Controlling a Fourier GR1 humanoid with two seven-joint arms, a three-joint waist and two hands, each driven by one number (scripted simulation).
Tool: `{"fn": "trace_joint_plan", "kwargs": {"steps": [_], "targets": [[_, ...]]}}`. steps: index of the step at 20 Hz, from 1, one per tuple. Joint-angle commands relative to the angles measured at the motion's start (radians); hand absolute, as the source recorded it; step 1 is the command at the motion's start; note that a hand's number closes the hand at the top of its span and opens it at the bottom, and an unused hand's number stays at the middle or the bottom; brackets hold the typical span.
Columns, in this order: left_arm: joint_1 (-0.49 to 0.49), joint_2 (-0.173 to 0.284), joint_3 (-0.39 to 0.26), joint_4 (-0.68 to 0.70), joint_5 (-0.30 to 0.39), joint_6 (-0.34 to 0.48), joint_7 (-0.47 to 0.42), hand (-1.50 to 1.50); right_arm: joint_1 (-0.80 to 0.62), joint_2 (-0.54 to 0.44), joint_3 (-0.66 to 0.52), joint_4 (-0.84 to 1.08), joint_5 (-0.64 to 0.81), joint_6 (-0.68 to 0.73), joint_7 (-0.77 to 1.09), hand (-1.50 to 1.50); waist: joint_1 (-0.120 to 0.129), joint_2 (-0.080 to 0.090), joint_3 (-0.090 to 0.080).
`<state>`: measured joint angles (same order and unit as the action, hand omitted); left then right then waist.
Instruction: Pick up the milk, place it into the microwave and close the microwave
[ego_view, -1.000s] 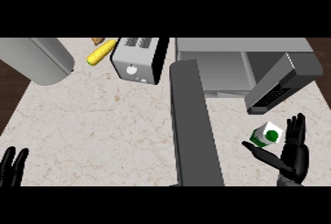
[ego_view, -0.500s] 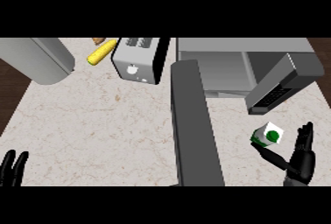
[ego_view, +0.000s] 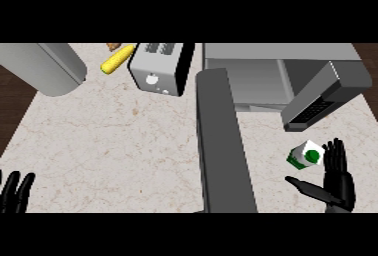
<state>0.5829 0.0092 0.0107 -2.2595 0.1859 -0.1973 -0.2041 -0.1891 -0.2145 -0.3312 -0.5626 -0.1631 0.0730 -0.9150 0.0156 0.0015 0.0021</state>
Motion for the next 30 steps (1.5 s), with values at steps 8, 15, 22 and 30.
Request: {"fn": "trace_joint_plan", "kwargs": {"steps": [8,15,22,30], "targets": [[-0.024,-0.001,0.022,0.02,0.01,-0.001,0.028,-1.5,-0.049,0.046,-0.028,-0.019,0.029,-0.203,-0.189,1.5,-0.01,-0.001,-0.002],[0.045,-0.008,0.008,0.03,0.007,-0.05,-0.041,-1.5,-0.083,0.091,0.0,-0.11,0.008,-0.176,-0.126,1.5,-0.008,-0.004,-0.002],[0.053,0.003,0.034,0.024,0.056,-0.074,-0.033,-1.5,-0.121,-0.037,0.109,-0.061,0.053,0.172,-0.113,1.5,0.007,-0.001,-0.001],[0.071,-0.007,0.065,0.008,0.082,-0.095,-0.031,-1.5,-0.024,0.021,0.211,-0.384,0.014,0.211,0.059,1.5,-0.013,-0.007,-0.003]]}}
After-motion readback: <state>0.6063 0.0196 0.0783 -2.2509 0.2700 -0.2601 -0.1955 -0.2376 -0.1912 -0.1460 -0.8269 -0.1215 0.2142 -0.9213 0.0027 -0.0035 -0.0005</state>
